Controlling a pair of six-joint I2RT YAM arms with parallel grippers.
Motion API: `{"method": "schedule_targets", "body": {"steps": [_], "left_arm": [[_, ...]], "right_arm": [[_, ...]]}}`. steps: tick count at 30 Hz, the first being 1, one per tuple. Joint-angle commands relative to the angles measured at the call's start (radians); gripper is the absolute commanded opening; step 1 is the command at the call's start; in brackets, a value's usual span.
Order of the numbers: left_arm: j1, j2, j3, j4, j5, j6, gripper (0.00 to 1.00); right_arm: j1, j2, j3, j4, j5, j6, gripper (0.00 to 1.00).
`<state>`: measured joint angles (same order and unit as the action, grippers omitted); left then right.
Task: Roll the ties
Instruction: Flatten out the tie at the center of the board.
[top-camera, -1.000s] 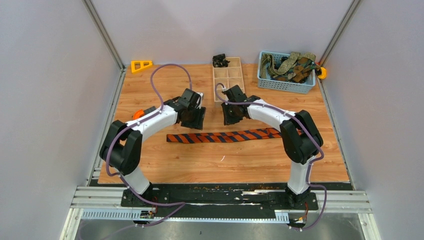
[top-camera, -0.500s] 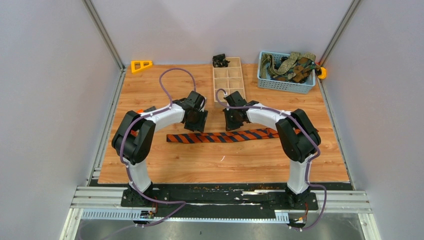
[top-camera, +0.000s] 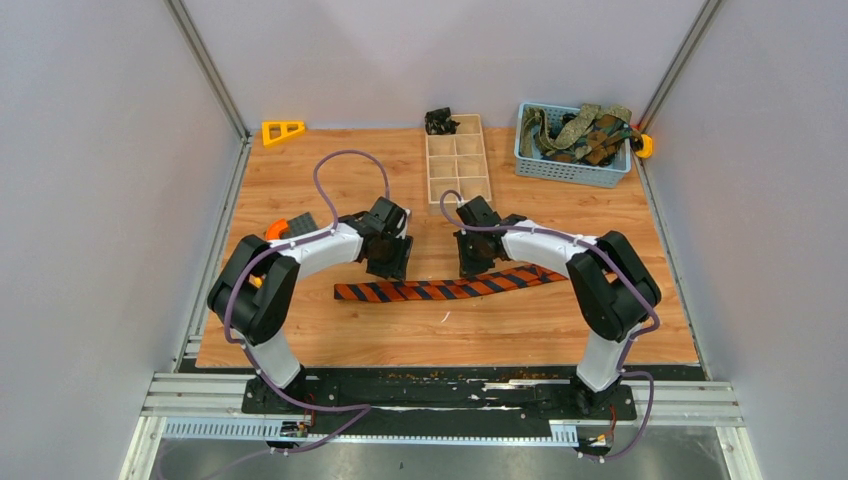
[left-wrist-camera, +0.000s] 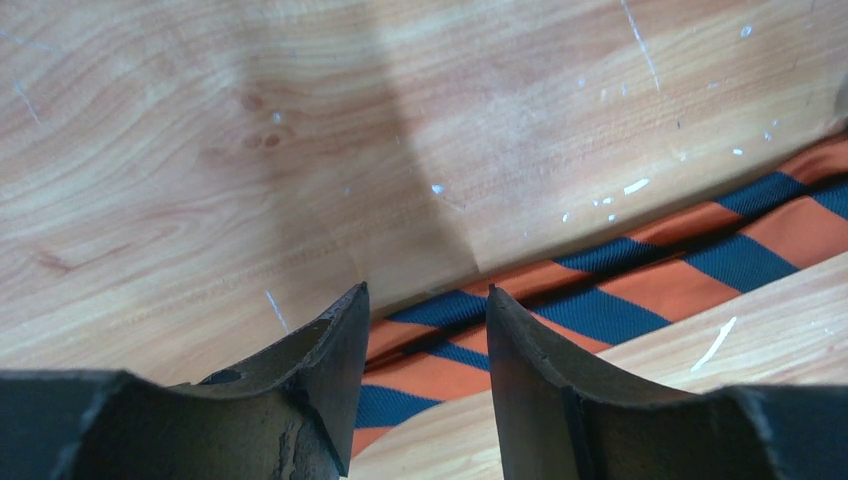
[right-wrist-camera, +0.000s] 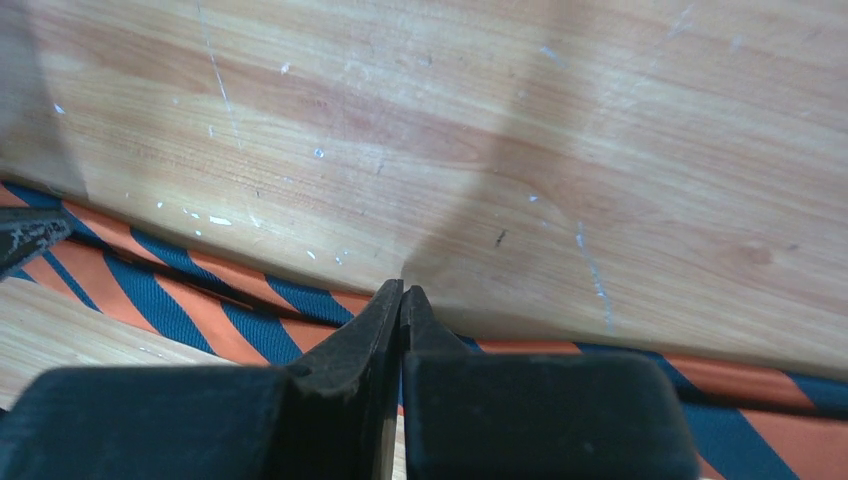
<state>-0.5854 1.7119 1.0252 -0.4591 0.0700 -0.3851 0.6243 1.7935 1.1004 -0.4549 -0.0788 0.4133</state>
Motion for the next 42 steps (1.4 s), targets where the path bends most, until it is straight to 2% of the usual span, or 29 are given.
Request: {"method": "schedule_targets", "body": {"steps": [1,7,8,10,12,19,26,29,31,42], "left_arm": [[-0.013,-0.052,0.079,-0.079,-0.009,-0.005,0.54],[-0.017,-0.129,0.092,-0.098,-0.039,-0.011,0.56],[-0.017,-0.152,0.071,-0.094,-0.039,-0.015,0.57],[-0.019,-0.189,0.037,-0.094,-0.038,-0.017,0.59],[-0.019,-0.225,-0.001,-0.097,-0.039,-0.012,0.60],[-0.019,-0.335,-0.118,-0.111,0.008,0.015,0.61],[-0.018,-0.361,-0.201,-0.065,0.067,0.005,0.61],[-0.018,-0.378,-0.219,-0.050,0.075,-0.006,0.61],[-0.018,-0.385,-0.225,-0.047,0.074,-0.010,0.61],[-0.019,-0.394,-0.247,-0.039,0.079,-0.014,0.60]], "right_arm": [[-0.064,-0.083,0.073,-0.048,0.077,-0.008,0.04],[-0.259,-0.207,0.002,-0.048,0.107,0.001,0.13],[-0.294,-0.222,-0.009,-0.048,0.108,0.004,0.16],[-0.346,-0.244,-0.018,-0.058,0.128,0.005,0.29],[-0.391,-0.249,-0.019,-0.076,0.158,0.007,0.32],[-0.524,-0.198,-0.009,-0.104,0.219,0.000,0.37],[-0.653,-0.143,0.009,-0.116,0.260,-0.028,0.39],[-0.702,-0.118,0.017,-0.116,0.283,-0.042,0.51],[-0.734,-0.103,0.017,-0.108,0.279,-0.043,0.56],[-0.816,-0.041,0.032,-0.078,0.277,-0.055,0.52]]}}
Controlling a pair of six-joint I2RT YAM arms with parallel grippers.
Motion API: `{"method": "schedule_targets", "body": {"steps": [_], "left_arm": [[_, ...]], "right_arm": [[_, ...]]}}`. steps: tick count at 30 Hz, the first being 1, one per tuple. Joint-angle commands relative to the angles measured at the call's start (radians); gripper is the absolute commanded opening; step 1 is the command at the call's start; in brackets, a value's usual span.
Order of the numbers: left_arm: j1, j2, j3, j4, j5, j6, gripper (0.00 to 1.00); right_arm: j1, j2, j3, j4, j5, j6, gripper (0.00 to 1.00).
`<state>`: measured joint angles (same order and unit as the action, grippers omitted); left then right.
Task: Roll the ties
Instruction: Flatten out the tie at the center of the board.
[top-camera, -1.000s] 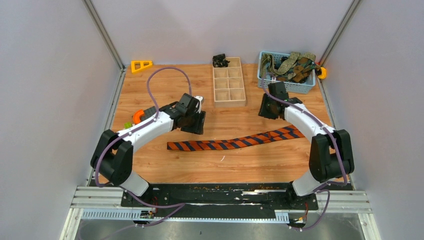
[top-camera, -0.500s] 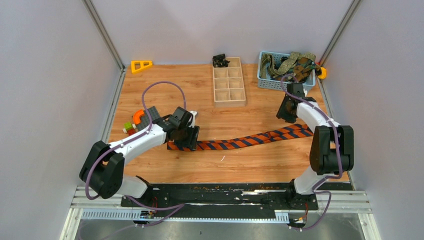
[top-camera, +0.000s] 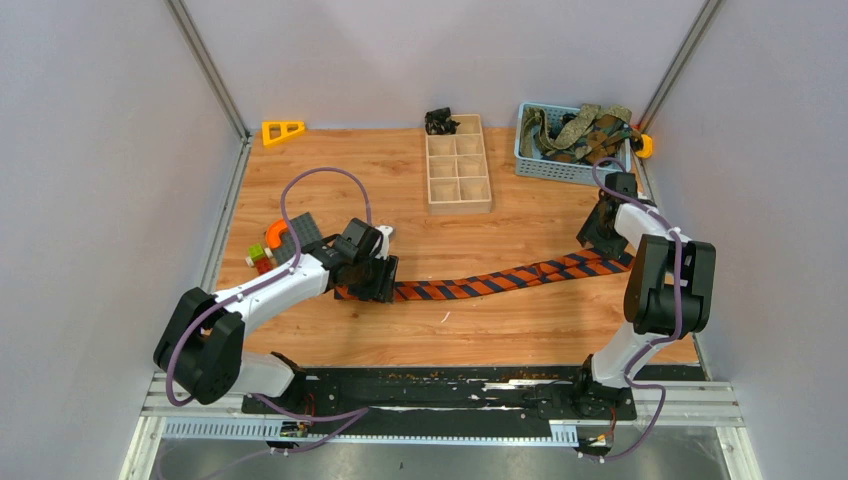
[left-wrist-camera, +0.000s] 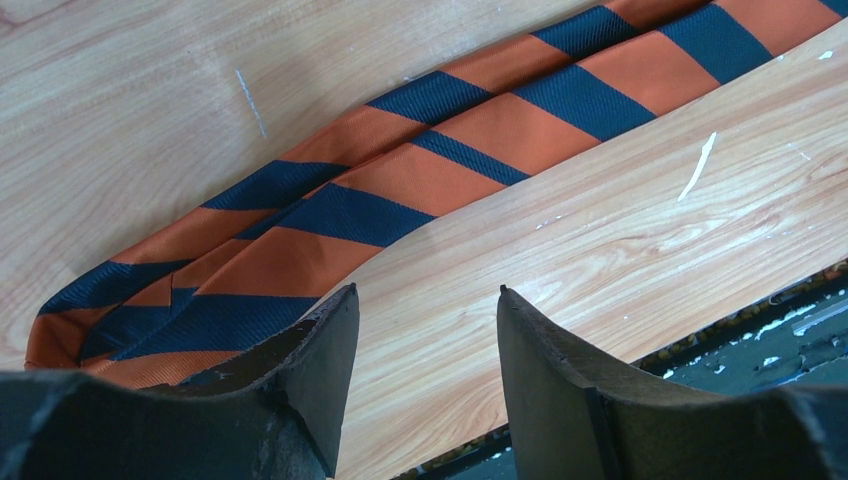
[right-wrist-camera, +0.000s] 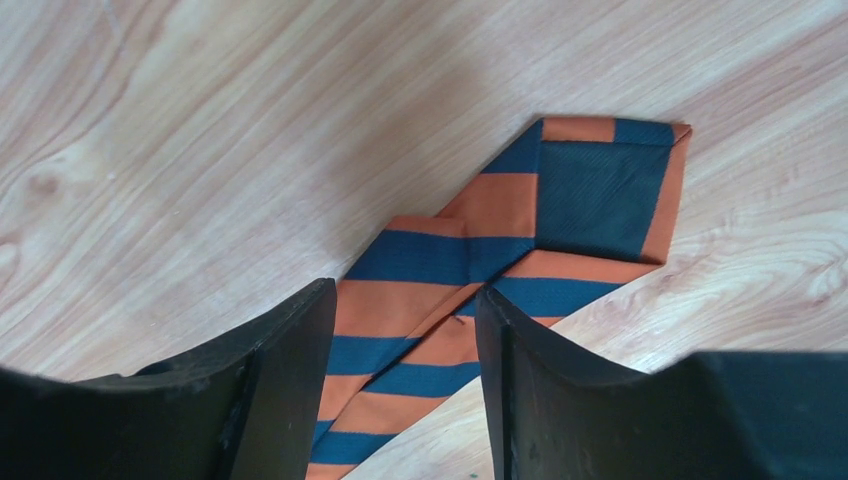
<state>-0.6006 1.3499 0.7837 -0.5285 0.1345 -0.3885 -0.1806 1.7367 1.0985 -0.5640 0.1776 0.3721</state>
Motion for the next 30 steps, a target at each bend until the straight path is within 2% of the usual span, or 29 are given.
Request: {"method": "schedule_targets", "body": {"steps": [1,4,8,12,21,30], "left_arm": [[-0.004,-0.031,-0.006,0.030,0.015,-0.010,0.60],[-0.003,-0.030,-0.006,0.031,0.016,-0.009,0.60],[-0.003,-0.037,-0.007,0.030,0.011,-0.010,0.60],[-0.003,-0.035,-0.010,0.032,0.010,-0.013,0.60],[-0.003,-0.038,-0.009,0.038,0.010,-0.015,0.59],[-0.003,-0.044,-0.014,0.041,0.025,-0.013,0.59]], "right_arm": [[-0.014,0.023,0.035,0.034,0.014,-0.014,0.51],[-0.020,0.046,0.038,0.042,0.005,-0.015,0.45],[-0.020,0.036,0.035,0.049,0.008,-0.016,0.27],[-0.020,0.005,0.042,0.035,0.022,-0.016,0.17],[-0.016,-0.094,0.034,-0.015,0.073,-0.010,0.09],[-0.016,-0.160,-0.089,0.027,0.136,0.025,0.08]]}}
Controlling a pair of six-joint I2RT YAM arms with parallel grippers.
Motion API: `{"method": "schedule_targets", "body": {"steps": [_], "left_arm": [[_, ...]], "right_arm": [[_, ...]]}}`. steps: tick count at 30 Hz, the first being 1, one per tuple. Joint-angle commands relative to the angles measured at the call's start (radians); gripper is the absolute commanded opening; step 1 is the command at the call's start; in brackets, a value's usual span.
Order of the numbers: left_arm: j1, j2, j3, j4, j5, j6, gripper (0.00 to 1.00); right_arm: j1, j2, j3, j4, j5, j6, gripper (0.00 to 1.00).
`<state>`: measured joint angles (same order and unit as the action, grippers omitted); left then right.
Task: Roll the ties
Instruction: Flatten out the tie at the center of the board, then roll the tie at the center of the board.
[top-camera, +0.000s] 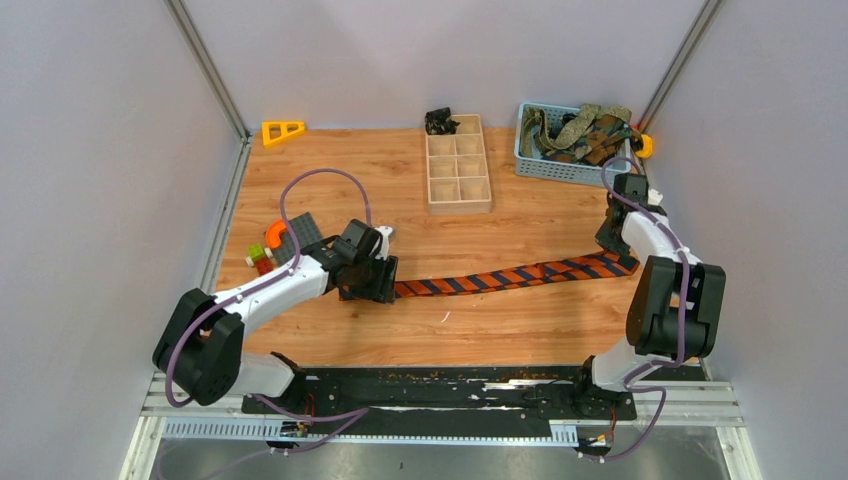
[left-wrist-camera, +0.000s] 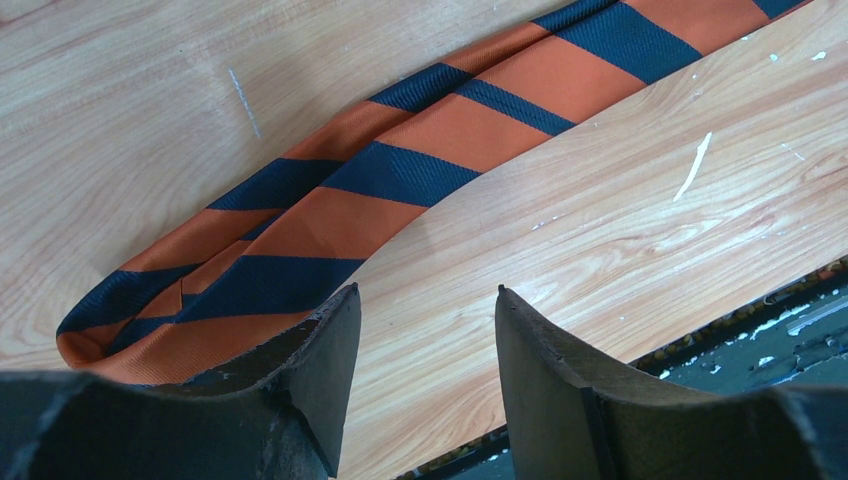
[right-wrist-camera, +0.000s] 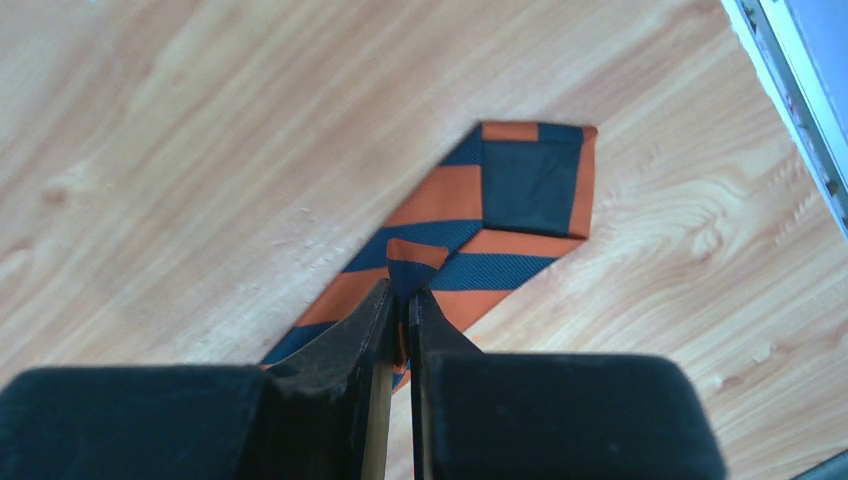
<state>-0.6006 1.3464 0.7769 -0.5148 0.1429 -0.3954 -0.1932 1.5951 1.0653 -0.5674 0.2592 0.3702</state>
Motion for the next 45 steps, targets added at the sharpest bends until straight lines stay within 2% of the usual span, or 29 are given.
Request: {"method": "schedule_targets", "body": {"steps": [1,8,14,18,23,29,35,45], "left_arm": [[-0.003,-0.041,-0.007,0.026,0.019,-0.006,0.59],[-0.003,-0.063,-0.006,0.009,0.015,-0.013,0.59],[-0.003,-0.079,-0.019,0.005,-0.020,-0.023,0.58],[-0.002,-0.075,-0.015,-0.006,-0.051,-0.031,0.57],[-0.002,-0.086,-0.020,-0.032,-0.062,-0.046,0.54],[-0.003,-0.117,-0.071,-0.050,-0.063,-0.071,0.49],[-0.005,-0.124,-0.118,-0.004,-0.067,-0.106,0.43],[-0.003,-0.012,-0.045,0.044,-0.239,-0.077,0.42]], "right_arm": [[-0.003,-0.012,-0.063,0.040,0.052,0.032,0.08],[-0.003,0.042,-0.108,0.088,0.037,0.046,0.12],[-0.003,0.039,-0.102,0.096,0.002,0.039,0.30],[0.003,-0.021,-0.098,0.073,-0.010,0.034,0.49],[0.062,-0.128,-0.071,0.023,-0.004,0.023,0.60],[0.251,-0.189,-0.030,-0.002,0.015,0.026,0.60],[0.409,-0.159,0.002,0.047,-0.015,0.028,0.55],[0.499,-0.110,0.033,0.056,-0.050,0.007,0.46]]}}
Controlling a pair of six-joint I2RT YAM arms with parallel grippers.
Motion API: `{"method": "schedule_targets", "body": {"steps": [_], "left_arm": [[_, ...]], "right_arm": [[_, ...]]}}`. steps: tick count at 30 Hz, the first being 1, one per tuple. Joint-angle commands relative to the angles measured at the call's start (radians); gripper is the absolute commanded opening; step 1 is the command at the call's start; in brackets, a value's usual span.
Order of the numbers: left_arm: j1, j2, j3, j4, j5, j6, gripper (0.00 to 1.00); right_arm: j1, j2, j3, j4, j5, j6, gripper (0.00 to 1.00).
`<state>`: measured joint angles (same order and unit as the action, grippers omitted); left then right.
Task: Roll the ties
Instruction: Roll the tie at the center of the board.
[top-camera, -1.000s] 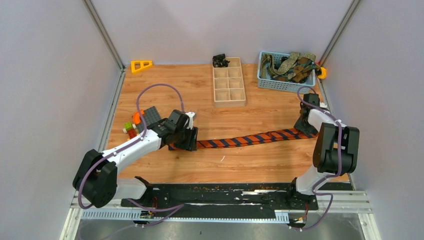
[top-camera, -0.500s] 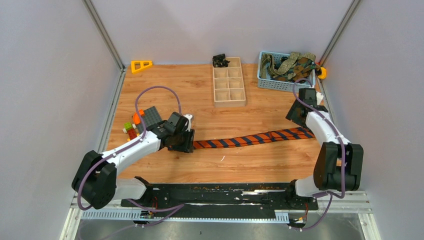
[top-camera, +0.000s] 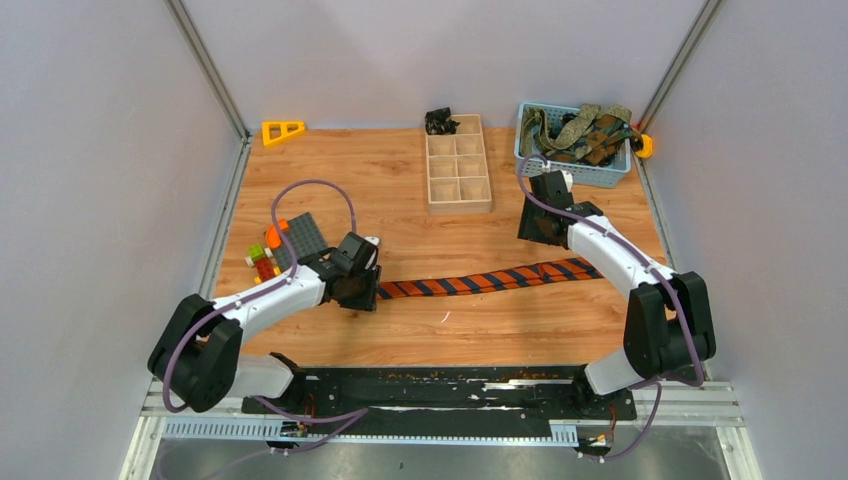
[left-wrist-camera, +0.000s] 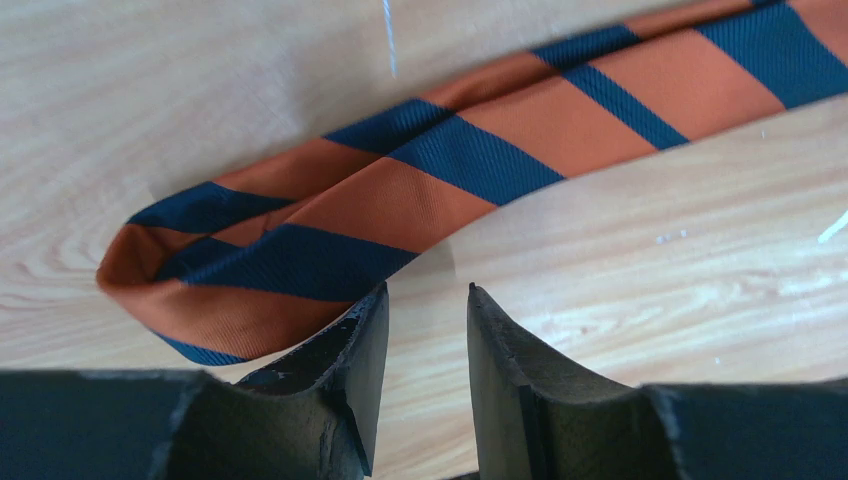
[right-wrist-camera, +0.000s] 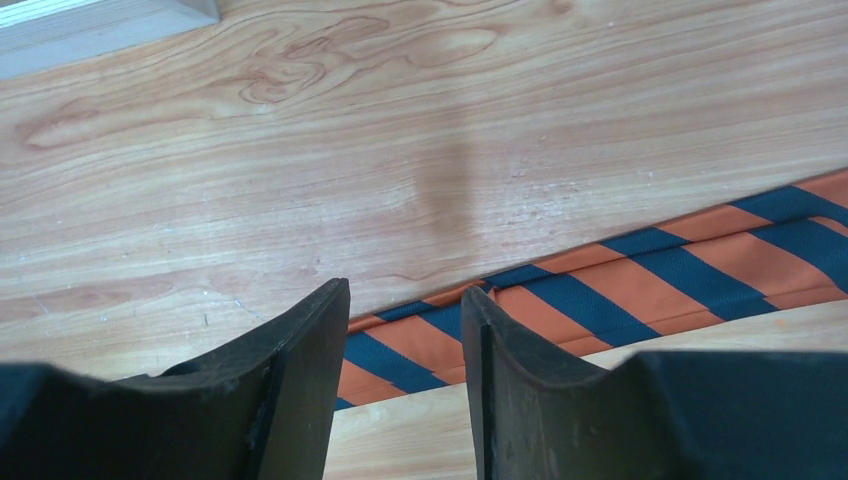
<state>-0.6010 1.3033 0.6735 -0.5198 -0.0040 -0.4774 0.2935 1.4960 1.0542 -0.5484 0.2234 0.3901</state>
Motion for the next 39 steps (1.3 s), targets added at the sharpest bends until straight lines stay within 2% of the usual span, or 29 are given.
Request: {"method": "schedule_targets", "body": {"steps": [1,6,14,18,23,26,31,35,39], "left_arm": [[-0.001,0.048,0.064,0.055,-0.105,0.007,0.42],[0.003,0.112,0.087,0.085,-0.130,0.002,0.41],[0.011,0.129,0.098,0.094,-0.200,-0.005,0.41],[0.035,0.133,0.126,0.064,-0.173,0.006,0.41],[0.036,0.047,0.130,-0.009,-0.136,-0.001,0.45],[0.036,-0.035,0.140,-0.079,-0.170,-0.002,0.48],[0.094,-0.152,0.140,-0.132,-0.221,0.010,0.56],[0.201,-0.194,0.101,-0.101,-0.171,0.009,0.57],[0.258,-0.202,0.075,-0.056,-0.153,-0.006,0.57]], "right_arm": [[0.013,-0.015,0.043,0.039,-0.017,-0.018,0.45],[0.013,-0.030,0.037,0.039,-0.033,-0.027,0.43],[0.021,-0.047,0.015,0.070,-0.100,-0.021,0.41],[0.049,-0.049,0.025,0.077,-0.129,-0.019,0.41],[0.104,-0.078,0.065,0.081,-0.195,-0.001,0.41],[0.138,-0.116,0.085,0.107,-0.287,0.027,0.45],[0.165,-0.169,0.129,0.171,-0.460,0.161,0.55],[0.185,-0.170,0.193,0.172,-0.551,0.308,0.62],[0.210,-0.164,0.248,0.165,-0.574,0.494,0.67]]}}
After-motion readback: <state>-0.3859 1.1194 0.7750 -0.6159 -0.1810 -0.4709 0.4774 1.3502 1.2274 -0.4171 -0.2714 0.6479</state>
